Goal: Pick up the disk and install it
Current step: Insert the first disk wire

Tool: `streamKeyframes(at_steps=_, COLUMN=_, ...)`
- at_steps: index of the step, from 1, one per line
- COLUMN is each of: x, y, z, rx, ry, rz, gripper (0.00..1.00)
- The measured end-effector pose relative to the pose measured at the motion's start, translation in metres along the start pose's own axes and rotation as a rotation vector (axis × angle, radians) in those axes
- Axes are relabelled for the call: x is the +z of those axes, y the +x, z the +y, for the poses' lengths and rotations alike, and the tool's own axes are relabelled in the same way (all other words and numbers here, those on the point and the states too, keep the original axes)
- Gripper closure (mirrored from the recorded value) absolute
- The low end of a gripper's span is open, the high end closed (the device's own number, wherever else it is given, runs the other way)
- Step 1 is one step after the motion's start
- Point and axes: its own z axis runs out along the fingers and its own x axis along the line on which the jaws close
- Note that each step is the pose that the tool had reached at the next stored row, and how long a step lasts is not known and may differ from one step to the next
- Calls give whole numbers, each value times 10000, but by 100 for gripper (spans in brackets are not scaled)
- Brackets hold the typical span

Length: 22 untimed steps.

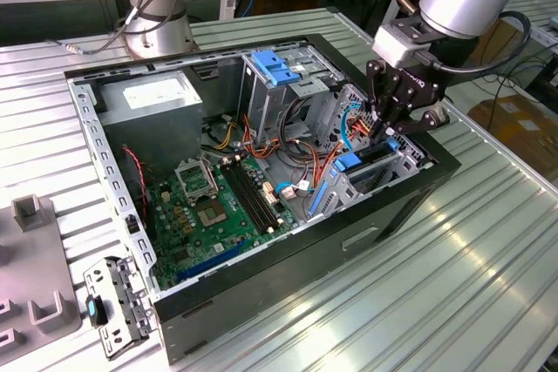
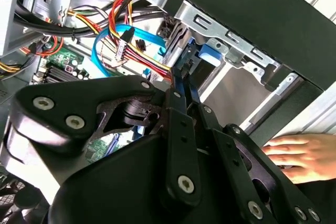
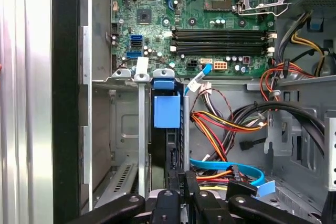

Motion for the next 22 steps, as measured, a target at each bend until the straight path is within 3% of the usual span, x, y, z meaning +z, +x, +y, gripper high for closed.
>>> streamKeyframes(at_steps=8, x=30, y=54, z=-7, rx=54, ry=-4, rz=-24, gripper=84)
streamKeyframes(at_steps=10, x=31, y=55, z=-7, rx=56, ry=-5, rz=-63, gripper=84)
streamKeyframes(at_steps=12, x=31, y=54, z=-12, rx=56, ry=-8, rz=-155, gripper=84)
streamKeyframes(at_steps=15, x=30, y=54, z=-14, rx=58, ry=-9, rz=-227, gripper=84)
streamKeyframes(at_steps=17, x=25, y=54, z=-14, rx=57, ry=-10, rz=-259, gripper=84)
streamKeyframes(at_steps=22, x=19, y=54, z=-9, rx=81, ry=-10, rz=-258, gripper=84)
